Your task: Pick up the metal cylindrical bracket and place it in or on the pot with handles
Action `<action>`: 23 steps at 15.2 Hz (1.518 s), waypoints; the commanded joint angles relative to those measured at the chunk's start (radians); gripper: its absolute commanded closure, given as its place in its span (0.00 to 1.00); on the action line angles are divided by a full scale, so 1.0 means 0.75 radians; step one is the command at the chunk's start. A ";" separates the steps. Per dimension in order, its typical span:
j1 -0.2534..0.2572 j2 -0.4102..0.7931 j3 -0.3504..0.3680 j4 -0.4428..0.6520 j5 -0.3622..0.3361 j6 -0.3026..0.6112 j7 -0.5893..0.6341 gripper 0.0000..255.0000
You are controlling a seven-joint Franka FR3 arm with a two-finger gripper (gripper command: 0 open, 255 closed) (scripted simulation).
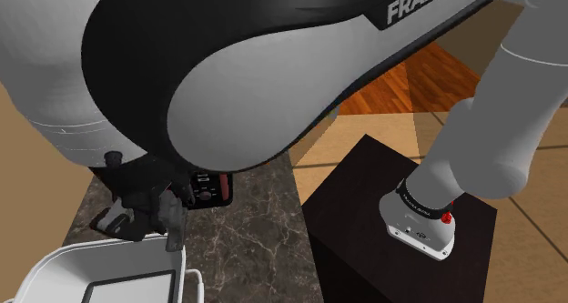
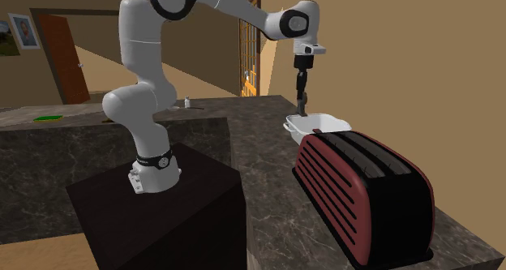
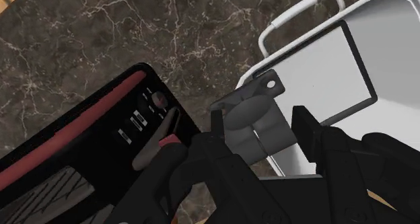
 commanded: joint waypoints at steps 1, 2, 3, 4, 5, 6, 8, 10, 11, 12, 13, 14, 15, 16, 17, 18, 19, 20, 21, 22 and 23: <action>0.070 0.119 0.005 0.141 -0.082 -0.056 0.084 1.00; 0.112 0.180 0.000 0.216 -0.121 -0.086 0.116 1.00; 0.154 0.241 -0.006 0.295 -0.158 -0.118 0.146 1.00; 0.201 0.302 -0.016 0.379 -0.193 -0.151 0.171 1.00; 0.250 0.364 -0.026 0.467 -0.226 -0.188 0.193 1.00; 0.302 0.427 -0.038 0.562 -0.258 -0.227 0.211 1.00; 0.415 0.560 -0.066 0.777 -0.318 -0.316 0.236 1.00; 0.551 0.713 -0.103 1.051 -0.377 -0.428 0.240 1.00; 0.637 0.810 -0.128 1.237 -0.409 -0.504 0.229 1.00; 0.722 0.906 -0.156 1.430 -0.435 -0.582 0.208 1.00; 0.704 0.891 -0.153 1.379 -0.429 -0.551 0.216 1.00; 0.689 0.879 -0.150 1.335 -0.426 -0.523 0.223 1.00; 0.674 0.869 -0.146 1.295 -0.423 -0.497 0.229 1.00; 0.663 0.862 -0.144 1.260 -0.422 -0.473 0.234 1.00; 0.652 0.856 -0.142 1.228 -0.421 -0.450 0.239 1.00; 0.642 0.851 -0.140 1.197 -0.420 -0.428 0.244 1.00; 0.633 0.847 -0.138 1.169 -0.419 -0.407 0.248 1.00; 0.624 0.844 -0.137 1.143 -0.419 -0.386 0.252 1.00; 0.617 0.841 -0.137 1.118 -0.419 -0.366 0.256 1.00; 0.610 0.840 -0.136 1.095 -0.420 -0.347 0.259 1.00; 0.603 0.839 -0.136 1.073 -0.420 -0.328 0.263 1.00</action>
